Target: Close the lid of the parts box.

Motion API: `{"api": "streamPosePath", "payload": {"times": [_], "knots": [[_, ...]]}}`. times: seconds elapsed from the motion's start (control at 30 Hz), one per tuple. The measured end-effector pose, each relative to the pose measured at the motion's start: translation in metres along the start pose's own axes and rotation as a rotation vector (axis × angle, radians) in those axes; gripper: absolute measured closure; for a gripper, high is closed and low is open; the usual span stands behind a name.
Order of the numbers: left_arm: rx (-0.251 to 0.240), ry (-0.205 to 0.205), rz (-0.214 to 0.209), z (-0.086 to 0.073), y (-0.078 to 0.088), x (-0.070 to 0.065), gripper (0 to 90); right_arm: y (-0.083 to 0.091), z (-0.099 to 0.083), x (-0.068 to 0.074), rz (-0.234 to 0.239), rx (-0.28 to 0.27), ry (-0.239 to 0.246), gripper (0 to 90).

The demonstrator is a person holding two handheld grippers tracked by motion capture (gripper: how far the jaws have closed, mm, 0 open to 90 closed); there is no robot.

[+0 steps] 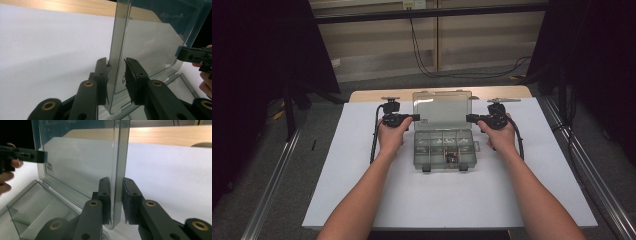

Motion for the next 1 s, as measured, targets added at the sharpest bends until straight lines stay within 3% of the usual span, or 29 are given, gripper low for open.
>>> {"api": "streamPosePath", "payload": {"times": [0.1, 0.23, 0.33, 0.43, 0.57, 0.63, 0.7, 0.77, 1.0], "knots": [[-0.015, -0.003, 0.007, 0.002, 0.003, 0.000, 74.2, 0.003, -0.001, 0.001, -0.016, -0.008, 0.031, 82.2], [-0.072, 0.003, -0.001, 0.010, 0.011, -0.001, 78.6, 0.004, -0.002, 0.001, -0.038, -0.016, 0.048, 84.5], [-0.081, 0.003, 0.012, 0.014, 0.013, -0.004, 78.4, 0.005, -0.002, 0.004, -0.054, -0.021, 0.070, 84.6], [-0.084, -0.030, 0.022, 0.013, 0.014, -0.005, 80.3, 0.005, -0.002, 0.004, -0.057, -0.026, 0.081, 84.6], [-0.096, -0.101, 0.075, 0.013, 0.018, -0.008, 84.5, 0.006, -0.001, 0.004, -0.033, -0.030, 0.048, 83.4], [-0.116, -0.102, 0.068, 0.014, 0.018, -0.010, 85.2, 0.007, 0.003, 0.005, -0.032, -0.030, 0.041, 80.2], [-0.115, -0.132, 0.077, 0.013, 0.019, -0.011, 85.4, 0.009, 0.010, 0.005, -0.039, -0.044, 0.032, 72.9], [-0.118, -0.139, 0.081, 0.012, 0.019, -0.011, 85.5, 0.011, 0.020, 0.007, -0.044, -0.056, 0.005, 73.0], [-0.120, -0.155, 0.101, 0.007, 0.018, -0.009, 85.6, 0.016, 0.045, 0.012, -0.107, -0.061, 0.014, 75.7]]}}
Point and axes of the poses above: each handheld gripper's, and its own axes: y roughly backward along the jaws, z roughly out of its top, x roughly to its left, the point moved 5 cm from there along -y, roughly forward along the jaws, and after that the axes turned 5 degrees about x, right-handed, at the moved point
